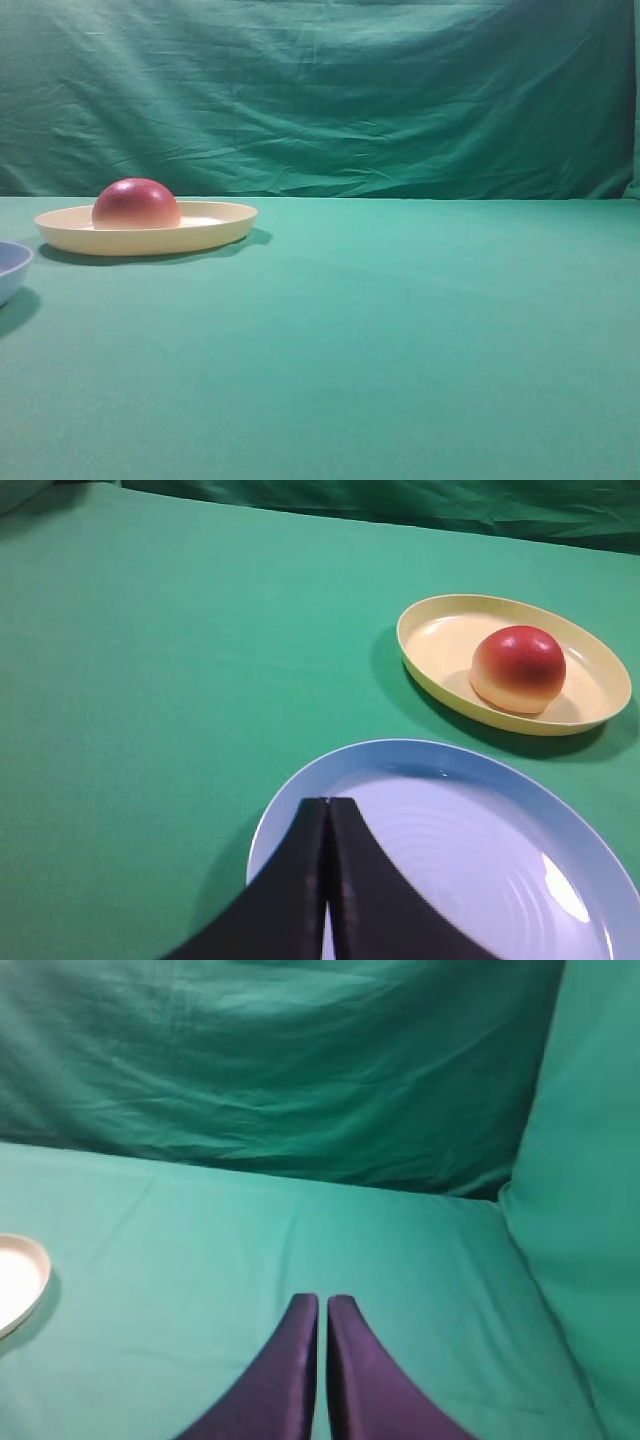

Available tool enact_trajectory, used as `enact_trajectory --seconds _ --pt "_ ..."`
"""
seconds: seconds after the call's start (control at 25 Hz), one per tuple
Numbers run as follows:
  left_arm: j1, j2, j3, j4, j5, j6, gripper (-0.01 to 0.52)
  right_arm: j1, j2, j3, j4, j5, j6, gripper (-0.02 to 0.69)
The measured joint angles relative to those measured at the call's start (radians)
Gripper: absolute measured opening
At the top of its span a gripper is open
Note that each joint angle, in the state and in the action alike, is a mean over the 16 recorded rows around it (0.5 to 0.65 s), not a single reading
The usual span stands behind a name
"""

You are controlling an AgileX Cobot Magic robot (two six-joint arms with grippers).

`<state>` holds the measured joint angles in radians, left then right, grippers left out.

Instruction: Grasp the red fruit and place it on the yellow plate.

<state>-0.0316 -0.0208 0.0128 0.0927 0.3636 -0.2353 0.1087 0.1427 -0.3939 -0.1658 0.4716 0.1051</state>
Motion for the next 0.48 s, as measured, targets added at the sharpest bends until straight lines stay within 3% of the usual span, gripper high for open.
enact_trajectory --seconds 0.48 --pt "0.0 0.0 0.0 0.0 0.0 0.0 0.0 -0.068 -0.153 0.357 0.001 -0.18 0.001 0.0"
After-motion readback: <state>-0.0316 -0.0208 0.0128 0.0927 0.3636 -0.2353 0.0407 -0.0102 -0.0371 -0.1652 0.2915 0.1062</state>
